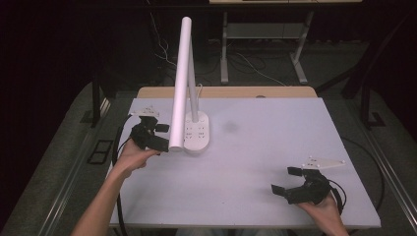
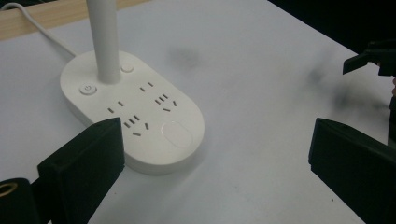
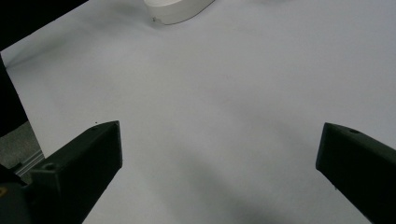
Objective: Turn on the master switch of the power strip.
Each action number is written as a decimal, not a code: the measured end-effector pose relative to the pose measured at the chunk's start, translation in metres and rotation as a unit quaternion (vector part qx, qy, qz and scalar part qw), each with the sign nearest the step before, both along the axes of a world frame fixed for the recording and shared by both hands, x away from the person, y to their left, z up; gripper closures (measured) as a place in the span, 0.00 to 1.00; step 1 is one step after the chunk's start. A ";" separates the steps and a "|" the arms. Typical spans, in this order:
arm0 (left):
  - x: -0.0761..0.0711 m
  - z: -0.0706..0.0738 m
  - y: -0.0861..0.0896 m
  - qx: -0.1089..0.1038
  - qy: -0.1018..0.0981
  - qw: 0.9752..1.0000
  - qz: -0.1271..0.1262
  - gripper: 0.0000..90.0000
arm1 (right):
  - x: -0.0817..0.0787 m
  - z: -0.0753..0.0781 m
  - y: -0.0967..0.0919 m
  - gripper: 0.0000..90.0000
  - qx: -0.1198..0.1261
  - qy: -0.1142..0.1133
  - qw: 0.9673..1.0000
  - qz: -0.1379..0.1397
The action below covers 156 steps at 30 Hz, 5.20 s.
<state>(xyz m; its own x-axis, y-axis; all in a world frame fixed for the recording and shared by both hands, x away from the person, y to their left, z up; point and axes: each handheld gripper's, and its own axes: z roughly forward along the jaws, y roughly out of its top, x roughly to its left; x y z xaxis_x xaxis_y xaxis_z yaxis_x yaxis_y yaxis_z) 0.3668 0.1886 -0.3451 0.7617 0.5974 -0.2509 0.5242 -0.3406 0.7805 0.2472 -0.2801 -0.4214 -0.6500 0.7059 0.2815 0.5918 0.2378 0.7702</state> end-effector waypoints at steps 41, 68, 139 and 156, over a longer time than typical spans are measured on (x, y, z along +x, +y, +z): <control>0.070 0.006 0.008 0.035 0.030 0.999 0.017 0.18 | 0.000 -0.001 -0.003 0.00 0.002 0.002 1.000 -0.004; 0.102 -0.017 0.006 0.044 0.049 0.996 0.060 0.69 | -0.001 -0.001 -0.007 0.00 0.005 0.001 1.000 -0.004; 0.131 -0.083 -0.019 -0.026 0.100 0.987 0.125 1.00 | 0.001 -0.001 -0.008 0.00 0.007 0.001 1.000 -0.003; 0.129 -0.081 -0.024 0.008 0.080 0.987 0.136 1.00 | 0.002 -0.002 -0.006 0.00 -0.001 0.005 1.000 0.002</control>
<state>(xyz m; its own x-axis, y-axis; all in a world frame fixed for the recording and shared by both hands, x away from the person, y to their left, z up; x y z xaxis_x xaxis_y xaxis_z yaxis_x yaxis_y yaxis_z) 0.4959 0.1642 -0.4257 0.5234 0.7797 -0.3437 0.7144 -0.1817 0.6757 0.2496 -0.2860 -0.4233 -0.6507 0.7033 0.2862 0.5977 0.2420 0.7643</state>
